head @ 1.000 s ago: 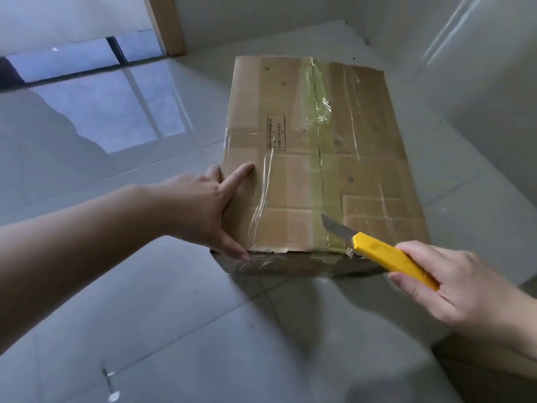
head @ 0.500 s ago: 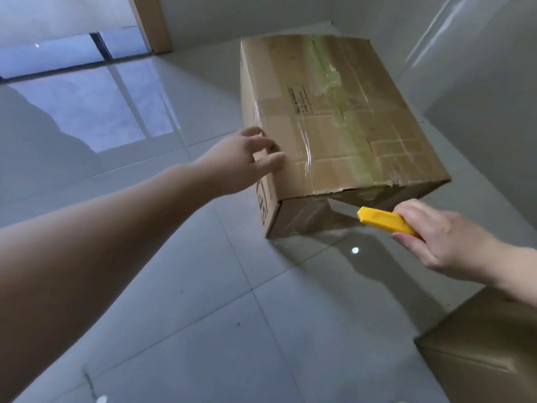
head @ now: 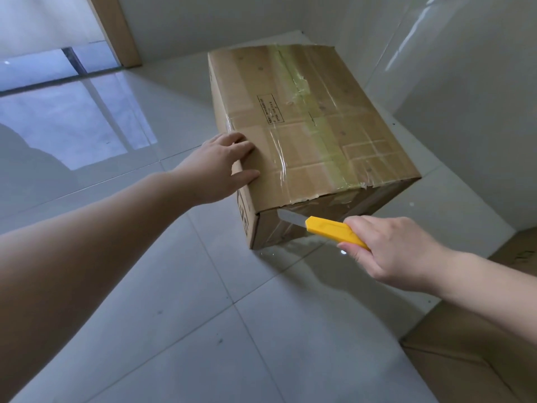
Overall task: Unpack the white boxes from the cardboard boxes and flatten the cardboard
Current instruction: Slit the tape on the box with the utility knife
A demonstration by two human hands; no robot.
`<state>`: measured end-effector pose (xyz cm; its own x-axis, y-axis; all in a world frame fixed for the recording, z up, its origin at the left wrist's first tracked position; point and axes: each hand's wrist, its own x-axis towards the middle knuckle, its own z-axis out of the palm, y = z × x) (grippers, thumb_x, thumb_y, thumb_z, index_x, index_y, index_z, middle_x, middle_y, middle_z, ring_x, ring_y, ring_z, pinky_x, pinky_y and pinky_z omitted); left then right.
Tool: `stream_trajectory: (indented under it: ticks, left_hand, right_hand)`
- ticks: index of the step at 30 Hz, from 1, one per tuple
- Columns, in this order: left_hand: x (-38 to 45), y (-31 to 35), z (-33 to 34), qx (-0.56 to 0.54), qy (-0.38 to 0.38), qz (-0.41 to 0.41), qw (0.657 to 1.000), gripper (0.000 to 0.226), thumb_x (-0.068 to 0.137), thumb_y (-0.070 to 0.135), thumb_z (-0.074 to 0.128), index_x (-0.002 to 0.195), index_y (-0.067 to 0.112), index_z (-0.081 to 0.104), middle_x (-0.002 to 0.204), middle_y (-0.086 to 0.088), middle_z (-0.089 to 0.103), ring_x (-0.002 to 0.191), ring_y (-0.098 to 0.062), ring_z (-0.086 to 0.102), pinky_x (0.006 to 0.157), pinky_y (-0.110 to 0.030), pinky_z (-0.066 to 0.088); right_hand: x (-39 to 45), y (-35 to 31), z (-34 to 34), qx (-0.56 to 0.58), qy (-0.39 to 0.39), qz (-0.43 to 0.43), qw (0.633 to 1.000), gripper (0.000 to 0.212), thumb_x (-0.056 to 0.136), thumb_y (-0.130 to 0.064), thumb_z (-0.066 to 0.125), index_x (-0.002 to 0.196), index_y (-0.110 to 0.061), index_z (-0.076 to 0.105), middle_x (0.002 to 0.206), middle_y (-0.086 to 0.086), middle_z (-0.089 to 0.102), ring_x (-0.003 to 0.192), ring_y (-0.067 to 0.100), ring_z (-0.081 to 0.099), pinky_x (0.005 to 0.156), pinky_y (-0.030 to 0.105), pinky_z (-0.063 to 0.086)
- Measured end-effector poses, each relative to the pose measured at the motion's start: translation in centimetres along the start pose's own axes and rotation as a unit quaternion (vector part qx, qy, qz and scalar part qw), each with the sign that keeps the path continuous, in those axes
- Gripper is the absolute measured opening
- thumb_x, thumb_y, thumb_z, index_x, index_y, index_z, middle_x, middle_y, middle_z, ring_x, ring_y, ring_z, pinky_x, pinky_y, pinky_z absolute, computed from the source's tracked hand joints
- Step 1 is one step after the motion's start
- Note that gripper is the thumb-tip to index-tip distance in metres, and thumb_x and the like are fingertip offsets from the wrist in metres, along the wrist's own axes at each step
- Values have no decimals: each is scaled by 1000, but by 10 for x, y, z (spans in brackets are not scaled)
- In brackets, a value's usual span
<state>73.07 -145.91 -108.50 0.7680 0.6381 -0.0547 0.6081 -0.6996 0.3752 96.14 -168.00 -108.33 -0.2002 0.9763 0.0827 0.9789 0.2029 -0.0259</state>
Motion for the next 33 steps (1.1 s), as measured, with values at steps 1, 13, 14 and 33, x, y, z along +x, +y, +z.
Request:
stream_trajectory:
  ticks: [1, 13, 14, 33]
  left_hand:
    - [0, 0, -1, 1, -2, 0, 1000, 58, 92, 48, 49, 141, 18, 41, 145, -3, 37, 131, -25, 38, 109, -39, 32]
    - [17, 32, -4, 16, -49, 32, 998, 67, 91, 54, 47, 148, 24, 30, 154, 1, 25, 141, -20, 23, 113, -34, 22]
    - [18, 33, -2, 23, -49, 35, 998, 67, 91, 55, 47, 148, 24, 30, 154, 0, 24, 142, -21, 22, 114, -34, 21]
    - [45, 68, 17, 92, -58, 85, 990, 69, 89, 62, 40, 148, 28, 28, 155, 3, 24, 144, -20, 16, 117, -45, 15]
  right_hand:
    - [2, 0, 1, 2, 2, 0, 1000, 40, 87, -47, 38, 80, -12, 56, 62, -1, 58, 46, 29, 56, 38, 29, 34]
    - [-3, 15, 2, 8, -6, 25, 1000, 42, 88, -49, 36, 84, -13, 56, 65, -2, 58, 49, 29, 57, 41, 29, 36]
    - [-4, 13, 3, 12, -7, 28, 1000, 42, 88, -49, 36, 83, -13, 56, 64, -2, 58, 49, 29, 56, 41, 29, 36]
    - [-9, 46, -6, -3, -27, 75, 997, 57, 85, -57, 22, 93, -12, 57, 72, 2, 61, 60, 33, 59, 51, 29, 32]
